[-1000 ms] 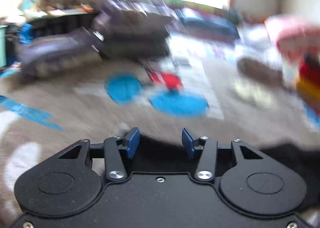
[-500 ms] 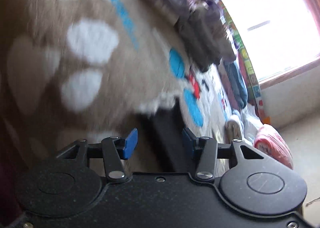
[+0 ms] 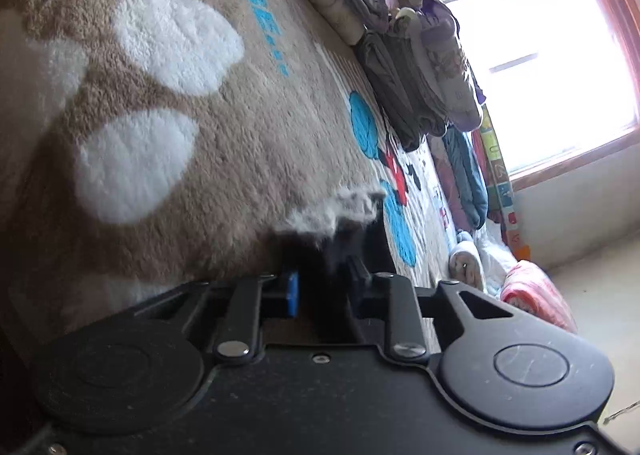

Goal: Fold clothes

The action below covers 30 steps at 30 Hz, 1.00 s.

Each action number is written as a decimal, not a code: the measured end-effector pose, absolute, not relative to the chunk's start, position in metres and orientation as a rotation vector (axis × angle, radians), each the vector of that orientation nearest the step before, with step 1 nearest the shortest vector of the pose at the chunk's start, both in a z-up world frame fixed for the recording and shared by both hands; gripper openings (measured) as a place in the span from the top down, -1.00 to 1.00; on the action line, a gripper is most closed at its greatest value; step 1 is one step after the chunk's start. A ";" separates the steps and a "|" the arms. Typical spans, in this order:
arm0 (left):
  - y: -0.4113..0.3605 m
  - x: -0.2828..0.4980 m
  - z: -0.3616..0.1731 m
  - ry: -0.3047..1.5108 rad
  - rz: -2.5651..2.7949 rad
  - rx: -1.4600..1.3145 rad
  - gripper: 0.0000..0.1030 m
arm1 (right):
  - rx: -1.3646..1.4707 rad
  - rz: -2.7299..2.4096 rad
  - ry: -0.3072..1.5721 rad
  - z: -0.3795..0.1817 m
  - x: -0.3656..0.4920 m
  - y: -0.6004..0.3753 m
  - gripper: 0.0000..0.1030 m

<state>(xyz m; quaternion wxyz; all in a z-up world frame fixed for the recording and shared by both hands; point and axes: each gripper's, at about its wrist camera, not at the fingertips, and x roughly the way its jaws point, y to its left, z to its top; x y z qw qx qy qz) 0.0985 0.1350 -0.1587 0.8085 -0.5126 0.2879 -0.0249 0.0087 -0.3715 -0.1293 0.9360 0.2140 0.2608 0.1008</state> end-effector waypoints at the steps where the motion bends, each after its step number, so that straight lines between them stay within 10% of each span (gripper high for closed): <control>1: 0.136 0.100 -0.160 0.610 -0.057 -1.102 0.54 | 0.437 0.206 0.535 -0.130 0.009 -0.371 -0.06; 7: 0.132 0.105 -0.156 0.598 -0.065 -1.060 0.60 | 0.420 0.213 0.558 -0.132 0.015 -0.367 -0.11; 9: 0.128 0.107 -0.148 0.592 -0.081 -1.035 0.89 | 0.416 0.214 0.564 -0.132 0.016 -0.366 -0.11; 30: -0.064 0.056 -0.004 0.303 -0.418 -0.343 0.89 | 0.993 0.303 0.460 -0.156 -0.009 -0.433 -0.09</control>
